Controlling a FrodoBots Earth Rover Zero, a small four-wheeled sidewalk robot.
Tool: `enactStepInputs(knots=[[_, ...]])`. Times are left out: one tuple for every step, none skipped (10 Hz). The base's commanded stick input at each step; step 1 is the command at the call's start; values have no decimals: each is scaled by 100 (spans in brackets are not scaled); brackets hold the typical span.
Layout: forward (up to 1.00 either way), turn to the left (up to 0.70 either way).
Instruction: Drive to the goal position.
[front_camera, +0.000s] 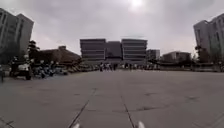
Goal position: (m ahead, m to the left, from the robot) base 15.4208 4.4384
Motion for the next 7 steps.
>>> enactStepInputs(knots=[[70,0],[70,0],[70,0],[70,0],[70,0],[70,0],[70,0]])
